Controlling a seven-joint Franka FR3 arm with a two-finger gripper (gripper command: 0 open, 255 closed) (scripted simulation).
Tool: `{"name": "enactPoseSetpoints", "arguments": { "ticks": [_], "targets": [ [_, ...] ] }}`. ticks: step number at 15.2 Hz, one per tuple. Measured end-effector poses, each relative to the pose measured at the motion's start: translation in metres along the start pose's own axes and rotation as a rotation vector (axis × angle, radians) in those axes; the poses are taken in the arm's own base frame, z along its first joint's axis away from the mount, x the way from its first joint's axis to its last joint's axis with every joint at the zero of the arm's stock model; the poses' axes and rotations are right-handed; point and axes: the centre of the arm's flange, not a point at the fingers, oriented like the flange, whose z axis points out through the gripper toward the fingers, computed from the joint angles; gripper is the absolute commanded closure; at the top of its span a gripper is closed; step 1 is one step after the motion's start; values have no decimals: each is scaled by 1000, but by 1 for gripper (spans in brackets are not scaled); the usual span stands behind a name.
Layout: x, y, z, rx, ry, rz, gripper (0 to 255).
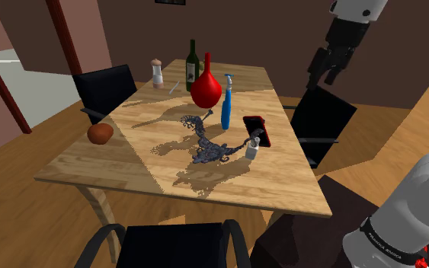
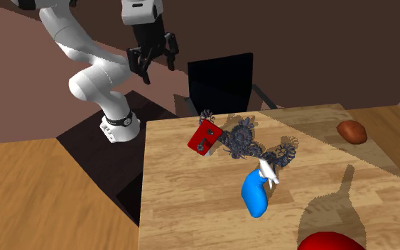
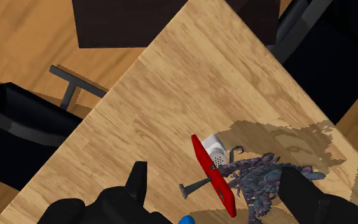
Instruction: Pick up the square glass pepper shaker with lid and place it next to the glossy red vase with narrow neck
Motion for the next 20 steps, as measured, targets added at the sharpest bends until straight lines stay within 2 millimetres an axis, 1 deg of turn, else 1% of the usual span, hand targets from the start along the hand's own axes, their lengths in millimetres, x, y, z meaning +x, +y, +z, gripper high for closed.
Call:
{"name": "enactPoseSetpoints", "arguments": {
  "ticks": [1,3,7,11,13,16,20],
  "targets": [
    [0,0,0,0,0,0,0],
    [-13,-13,13,-26,50,28,0],
    [-50,-52,56,-107,212,119,0],
    [-75,-93,115,-192,385,218,0],
    [-83,-111,145,-237,472,269,0],
    [-88,-137,195,-303,604,345,0],
    [-81,-167,262,-387,783,446,0]
  ]
}}
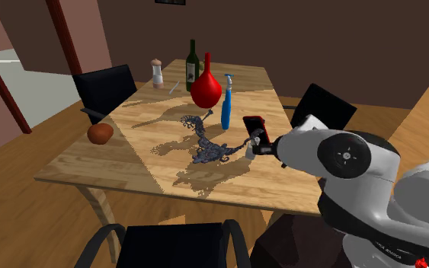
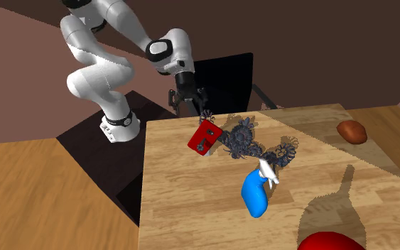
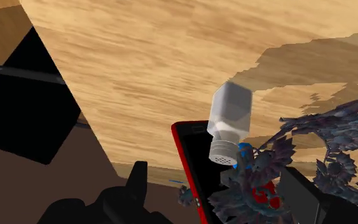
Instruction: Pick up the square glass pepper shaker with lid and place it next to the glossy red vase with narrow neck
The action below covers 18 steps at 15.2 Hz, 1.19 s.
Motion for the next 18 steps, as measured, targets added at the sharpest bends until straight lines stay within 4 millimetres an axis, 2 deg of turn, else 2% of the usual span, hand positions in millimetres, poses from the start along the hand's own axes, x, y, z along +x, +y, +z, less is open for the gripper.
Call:
{"name": "enactPoseSetpoints", "arguments": {
  "ticks": [7,10,13,18],
  "targets": [
    [-62,-71,81,-140,299,176,0],
    [-68,-74,105,-159,332,196,0],
    [-62,-73,122,-162,335,199,0],
    [-58,-70,134,-162,336,200,0]
  ]
}}
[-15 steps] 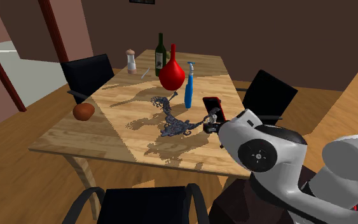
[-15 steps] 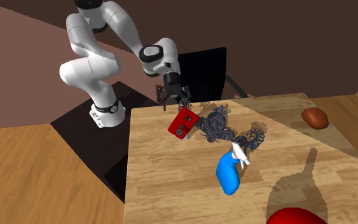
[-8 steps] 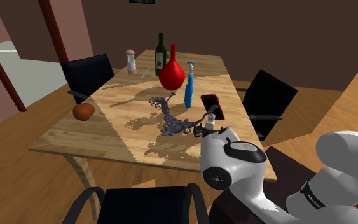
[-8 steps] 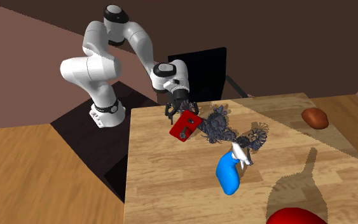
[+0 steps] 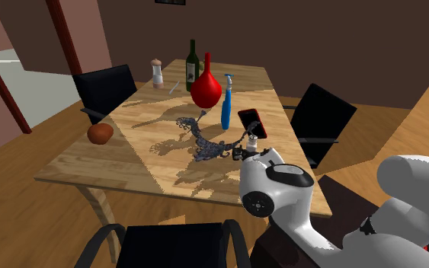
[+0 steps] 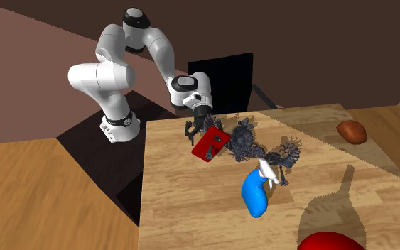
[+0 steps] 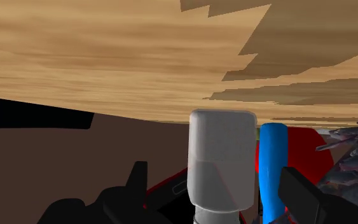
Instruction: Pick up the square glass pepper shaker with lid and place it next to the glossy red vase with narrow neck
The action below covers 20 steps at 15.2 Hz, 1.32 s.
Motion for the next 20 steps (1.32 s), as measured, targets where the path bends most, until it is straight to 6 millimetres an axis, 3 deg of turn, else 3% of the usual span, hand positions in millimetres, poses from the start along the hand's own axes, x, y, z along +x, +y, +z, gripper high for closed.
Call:
{"name": "enactPoseSetpoints", "arguments": {
  "ticks": [3,4,14,20],
  "targets": [
    [0,0,1,0,0,0,0],
    [0,0,1,0,0,0,255],
    [-1,0,1,0,0,0,255],
    [24,-1,-6,0,0,0,255]
  ]
}}
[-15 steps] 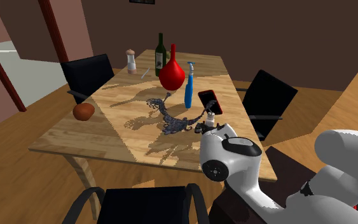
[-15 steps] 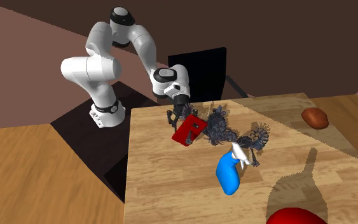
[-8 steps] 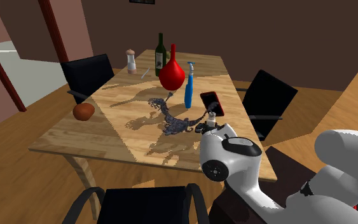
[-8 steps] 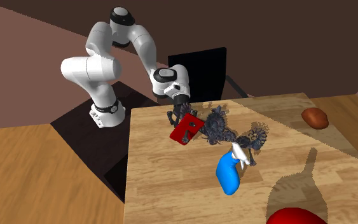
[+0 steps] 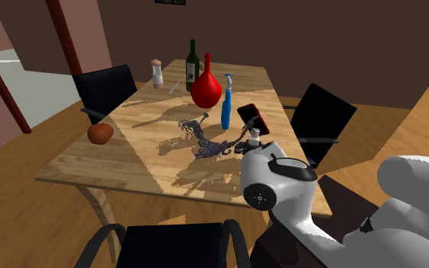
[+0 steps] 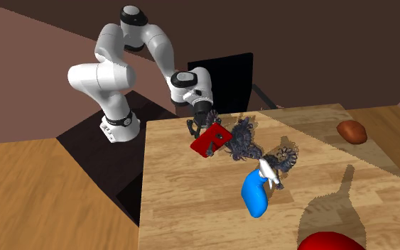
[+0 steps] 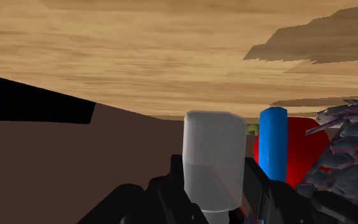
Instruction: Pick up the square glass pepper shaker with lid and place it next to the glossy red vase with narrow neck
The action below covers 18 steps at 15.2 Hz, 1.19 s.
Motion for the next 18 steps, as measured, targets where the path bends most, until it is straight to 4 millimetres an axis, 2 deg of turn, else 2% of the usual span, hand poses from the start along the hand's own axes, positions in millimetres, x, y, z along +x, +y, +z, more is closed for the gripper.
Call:
{"name": "enactPoseSetpoints", "arguments": {
  "ticks": [18],
  "targets": [
    [92,2,-27,0,0,0,255]
  ]
}}
